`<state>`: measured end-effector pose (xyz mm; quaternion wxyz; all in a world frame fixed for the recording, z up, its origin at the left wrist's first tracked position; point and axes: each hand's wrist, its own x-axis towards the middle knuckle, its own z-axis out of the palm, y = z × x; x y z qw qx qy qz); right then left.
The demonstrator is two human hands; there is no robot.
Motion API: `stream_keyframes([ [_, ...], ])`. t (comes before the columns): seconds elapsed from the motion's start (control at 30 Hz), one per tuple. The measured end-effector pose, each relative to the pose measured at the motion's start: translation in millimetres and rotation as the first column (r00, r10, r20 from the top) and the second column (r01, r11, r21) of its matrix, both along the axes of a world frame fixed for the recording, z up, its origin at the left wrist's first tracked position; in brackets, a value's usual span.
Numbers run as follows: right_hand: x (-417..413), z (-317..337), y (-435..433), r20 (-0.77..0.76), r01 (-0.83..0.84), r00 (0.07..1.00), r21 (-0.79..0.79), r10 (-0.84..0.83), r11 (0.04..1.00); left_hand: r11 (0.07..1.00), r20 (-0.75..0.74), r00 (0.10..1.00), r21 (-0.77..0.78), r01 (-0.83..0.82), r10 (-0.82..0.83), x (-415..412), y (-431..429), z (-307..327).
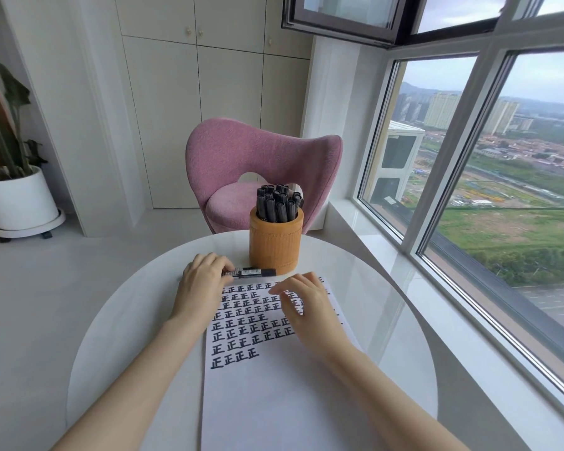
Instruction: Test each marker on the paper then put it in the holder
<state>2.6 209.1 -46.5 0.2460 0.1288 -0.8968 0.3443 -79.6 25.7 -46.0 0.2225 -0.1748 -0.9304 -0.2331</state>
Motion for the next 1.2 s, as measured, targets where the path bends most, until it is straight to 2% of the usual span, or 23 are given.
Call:
stream_keyframes([
  [0.07,1,3,-2,0.083,0.005,0.997,-0.035,-0.002,0.999,0.998,-0.047,0.999,0.067,0.002,0.001,5,-1,3],
  [0.13,2,8,-6,0.216,0.036,0.976,-0.133,-0.006,0.991,0.987,-0.065,0.998,0.155,0.033,-0.023,14,0,9],
  [0.23,2,17,-13,0.377,0.069,0.918,-0.450,0.120,0.890,0.943,-0.018,0.989,0.301,0.145,-0.146,35,4,18],
  [0.3,4,24,-17,0.366,0.048,0.908,-0.573,0.204,0.818,0.906,0.043,0.967,0.361,0.220,-0.252,51,6,23],
  [0.4,8,33,-23,0.280,-0.018,0.921,-0.666,0.272,0.745,0.905,0.167,0.940,0.364,0.220,-0.296,71,9,24],
  [0.53,13,37,-30,0.252,-0.016,0.931,-0.698,0.266,0.716,0.892,0.294,0.898,0.410,0.191,-0.328,87,13,23],
  [0.87,32,44,-33,0.233,-0.097,0.910,-0.684,0.342,0.723,0.917,0.268,0.915,0.345,0.200,-0.301,98,5,24],
  [1.03,38,43,-34,0.235,-0.097,0.906,-0.693,0.352,0.714,0.874,0.301,0.876,0.430,0.228,-0.376,99,1,22],
  [1.13,41,43,-34,0.228,-0.122,0.902,-0.681,0.368,0.722,0.795,0.316,0.828,0.561,0.231,-0.463,100,-4,20],
  [1.2,41,44,-35,0.224,-0.131,0.900,-0.679,0.373,0.722,0.770,0.323,0.808,0.595,0.231,-0.492,100,-6,20],
])
